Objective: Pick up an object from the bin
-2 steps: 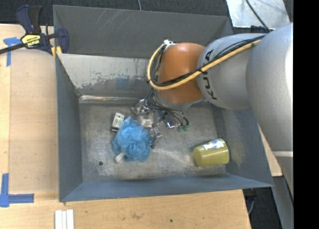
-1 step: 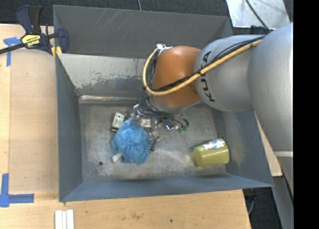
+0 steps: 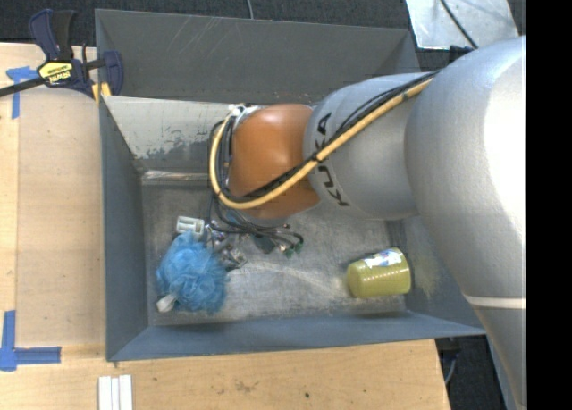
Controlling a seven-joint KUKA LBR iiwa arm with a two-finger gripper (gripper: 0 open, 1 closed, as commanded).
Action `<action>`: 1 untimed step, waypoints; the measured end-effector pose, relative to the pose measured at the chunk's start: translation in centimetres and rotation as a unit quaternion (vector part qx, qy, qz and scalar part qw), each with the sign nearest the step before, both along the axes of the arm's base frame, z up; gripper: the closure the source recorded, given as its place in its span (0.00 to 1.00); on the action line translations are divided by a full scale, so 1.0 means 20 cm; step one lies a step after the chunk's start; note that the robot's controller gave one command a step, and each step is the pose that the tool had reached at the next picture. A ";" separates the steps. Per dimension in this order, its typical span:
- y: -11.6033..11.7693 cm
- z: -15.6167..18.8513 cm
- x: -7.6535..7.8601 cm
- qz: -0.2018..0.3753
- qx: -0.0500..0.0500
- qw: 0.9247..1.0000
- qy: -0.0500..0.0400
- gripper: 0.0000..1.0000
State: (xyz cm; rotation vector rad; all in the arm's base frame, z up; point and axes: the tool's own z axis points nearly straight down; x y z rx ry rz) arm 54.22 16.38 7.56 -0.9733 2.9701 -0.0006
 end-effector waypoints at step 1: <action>0.00 -0.01 -0.01 0.001 -0.001 1.000 0.003 0.00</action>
Offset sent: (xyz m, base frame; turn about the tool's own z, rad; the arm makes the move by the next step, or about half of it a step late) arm 0.0000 0.0000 0.0000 0.0000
